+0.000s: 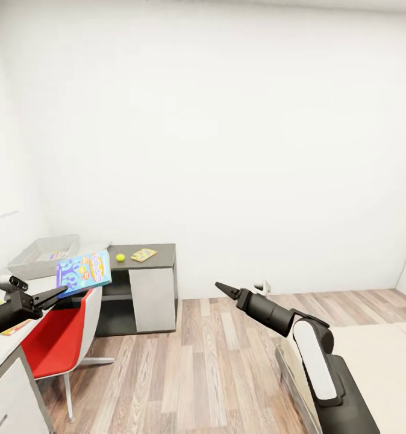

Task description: Put all the toys in the child's room - the three board games (two on the bed and one on the table), the two jigsaw puzzles on the table, and the tennis ball on the table - inside the toy box on the table in the child's room.

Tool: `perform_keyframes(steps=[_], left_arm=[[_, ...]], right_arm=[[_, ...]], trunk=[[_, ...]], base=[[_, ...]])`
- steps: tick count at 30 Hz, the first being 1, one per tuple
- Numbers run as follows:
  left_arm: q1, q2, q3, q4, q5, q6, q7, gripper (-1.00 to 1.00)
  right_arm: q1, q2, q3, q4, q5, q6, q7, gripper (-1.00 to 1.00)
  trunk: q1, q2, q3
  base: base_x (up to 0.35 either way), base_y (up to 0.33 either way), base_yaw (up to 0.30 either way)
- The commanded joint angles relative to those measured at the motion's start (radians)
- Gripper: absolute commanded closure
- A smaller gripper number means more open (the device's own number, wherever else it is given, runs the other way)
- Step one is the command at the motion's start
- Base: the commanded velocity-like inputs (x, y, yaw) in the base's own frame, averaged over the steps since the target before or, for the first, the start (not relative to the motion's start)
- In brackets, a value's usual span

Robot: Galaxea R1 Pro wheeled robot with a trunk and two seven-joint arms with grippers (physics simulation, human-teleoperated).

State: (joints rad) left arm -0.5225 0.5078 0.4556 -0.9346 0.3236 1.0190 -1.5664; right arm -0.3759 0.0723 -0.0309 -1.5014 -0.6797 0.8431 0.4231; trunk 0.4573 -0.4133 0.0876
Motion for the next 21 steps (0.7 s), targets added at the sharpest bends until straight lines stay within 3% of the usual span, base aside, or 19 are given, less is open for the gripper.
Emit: perform_keyframes(steps=[1, 9, 21], left_arm=[[-0.001, 0.001, 0.001, 0.0, 0.0, 0.01, -0.004, 1.0], [0.001, 0.001, 0.007, 0.002, 0.001, 0.007, -0.004, 1.0], [0.001, 0.0, 0.006, 0.004, 0.0, -0.002, -0.004, 1.0]], right_arm=[[0.0, 0.001, -0.003, 0.001, 0.002, 0.006, 0.005, -1.0], [0.0, 0.001, -0.003, 0.004, 0.002, 0.005, 0.005, -1.0], [0.0, 0.0, -0.005, 0.003, 0.003, -0.008, 0.005, -1.0]], trunk=[[0.0, -0.001, 0.0], [0.0, -0.001, 0.0], [0.0, -0.001, 0.0]], base=[[0.0, 0.0, 0.284], [0.034, 0.0, 0.22], [0.317, 0.0, 0.047]])
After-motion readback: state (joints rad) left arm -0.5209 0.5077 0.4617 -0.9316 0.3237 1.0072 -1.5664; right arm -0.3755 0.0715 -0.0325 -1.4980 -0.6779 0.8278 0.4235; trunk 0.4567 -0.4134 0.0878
